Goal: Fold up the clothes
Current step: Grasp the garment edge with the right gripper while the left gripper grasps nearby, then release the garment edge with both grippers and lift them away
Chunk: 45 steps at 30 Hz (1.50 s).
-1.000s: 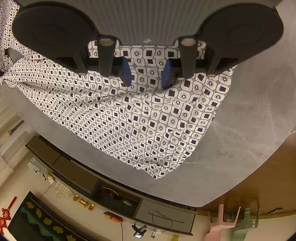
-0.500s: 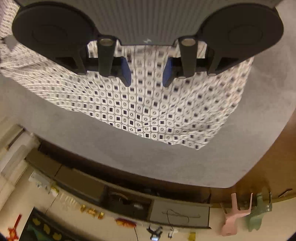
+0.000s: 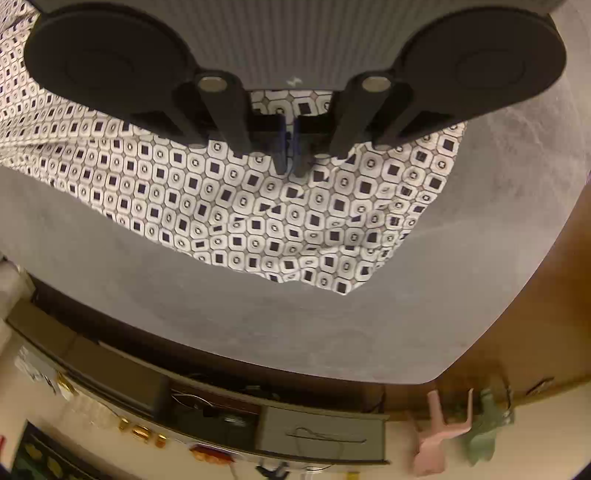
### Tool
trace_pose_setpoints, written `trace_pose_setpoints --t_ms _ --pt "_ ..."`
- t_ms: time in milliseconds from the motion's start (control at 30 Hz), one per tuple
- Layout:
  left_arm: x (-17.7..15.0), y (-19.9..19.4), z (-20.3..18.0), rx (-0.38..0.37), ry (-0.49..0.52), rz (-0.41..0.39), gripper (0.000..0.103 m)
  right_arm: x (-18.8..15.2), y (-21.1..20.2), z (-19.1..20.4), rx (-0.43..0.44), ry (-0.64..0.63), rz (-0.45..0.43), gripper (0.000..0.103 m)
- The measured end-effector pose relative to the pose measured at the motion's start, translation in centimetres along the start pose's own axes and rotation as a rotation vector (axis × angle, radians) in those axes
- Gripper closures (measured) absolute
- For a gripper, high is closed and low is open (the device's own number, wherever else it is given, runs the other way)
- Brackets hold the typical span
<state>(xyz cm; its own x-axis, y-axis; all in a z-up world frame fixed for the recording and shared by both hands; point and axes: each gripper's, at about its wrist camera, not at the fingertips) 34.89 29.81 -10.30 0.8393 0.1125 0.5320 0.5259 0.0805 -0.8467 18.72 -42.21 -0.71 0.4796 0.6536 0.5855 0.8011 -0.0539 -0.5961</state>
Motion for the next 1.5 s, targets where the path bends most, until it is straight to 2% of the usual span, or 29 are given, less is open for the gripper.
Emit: trace_pose_setpoints --t_ms 100,133,233,333,367,433,467,500,567,633,700,833,867,967,1100,1167,1200,1233,1333,1367,1467,1500 --pt "0.2 0.1 1.0 0.007 -0.025 -0.001 0.099 -2.1 -1.0 3.2 -0.327 -0.603 -0.066 0.093" --pt "0.2 0.1 1.2 0.015 -0.028 -0.003 0.099 -3.8 -0.3 3.6 -0.377 -0.707 -0.032 0.093" --pt "0.1 0.1 1.7 0.02 -0.043 -0.004 0.099 -8.8 1.1 3.1 -0.307 -0.656 0.143 0.09" --pt "0.0 -0.1 1.9 0.021 -0.057 -0.002 0.099 -10.9 1.2 1.6 -0.164 -0.247 0.231 0.09" --pt "-0.1 -0.2 1.8 0.025 -0.055 -0.003 0.099 -10.9 0.9 0.9 -0.089 -0.065 0.215 0.086" --pt "-0.2 -0.5 1.7 0.031 -0.053 0.0 0.099 -10.2 0.5 -1.1 0.063 0.334 0.137 0.053" --pt "-0.2 -0.6 1.6 0.034 -0.053 0.002 0.099 -10.0 1.2 -2.1 0.114 0.495 0.103 0.028" --pt "-0.3 -0.7 1.5 0.038 -0.052 0.004 0.099 -9.7 1.8 -3.0 0.165 0.656 0.068 0.02" --pt "-0.3 -0.9 1.4 0.049 -0.043 0.005 0.099 -9.1 3.1 -4.8 0.268 0.978 -0.006 0.02" --pt "-0.3 -1.0 1.3 0.062 -0.027 0.002 0.098 -7.2 5.2 -4.7 0.212 0.989 -0.029 0.02" --pt "-0.3 -1.1 1.2 0.072 -0.021 0.001 0.098 -5.2 7.8 -3.6 0.132 0.857 -0.018 0.021" --pt "0.3 -0.8 1.5 0.095 -0.025 0.004 0.098 -3.6 12.2 -2.3 0.142 0.725 0.071 0.03" --pt "0.6 -0.6 1.6 0.102 -0.028 0.002 0.098 -3.2 13.3 -1.9 0.145 0.693 0.094 0.039" --pt "1.5 0.0 2.1 0.121 -0.042 -0.006 0.098 -4.6 12.7 -2.7 0.207 0.736 0.148 0.042" --pt "2.4 0.3 2.1 0.143 -0.07 0.002 0.098 -5.4 10.1 -2.8 0.162 0.602 0.231 0.04" --pt "2.6 -0.1 1.9 0.143 -0.092 0.003 0.08 -5.4 9.1 -2.9 0.123 0.536 0.266 0.04" --pt "2.2 -0.9 1.6 0.117 -0.099 -0.017 0.066 -5.3 8.5 -3.0 0.104 0.503 0.283 0.039" --pt "1.6 -1.7 1.2 0.086 -0.091 -0.035 0.063 -5.3 8.0 -3.1 0.085 0.47 0.3 0.039" --pt "-1.1 -3.5 -0.4 0.011 -0.045 -0.033 0.063 -2.1 6.9 -3.0 0.185 0.571 0.112 0.036" --pt "-2.4 -4.3 -0.7 -0.009 -0.032 -0.032 0.063 -0.5 7.7 -2.1 0.218 0.574 0.085 0.032" --pt "-6.2 -6.7 -1.3 -0.063 0.013 -0.036 0.063 4.2 10.2 0.5 0.316 0.583 0.005 0.031" --pt "-7.5 -7.6 -1.3 -0.074 0.03 -0.039 0.063 5.1 11.6 1.3 0.331 0.576 0.033 0.032"
Point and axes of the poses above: each gripper's, at about its wrist camera, not at the fingertips, and y roughly the way its jaws point, z to its left, x to its top, and after that the axes turned 8 degrees about x, right-handed
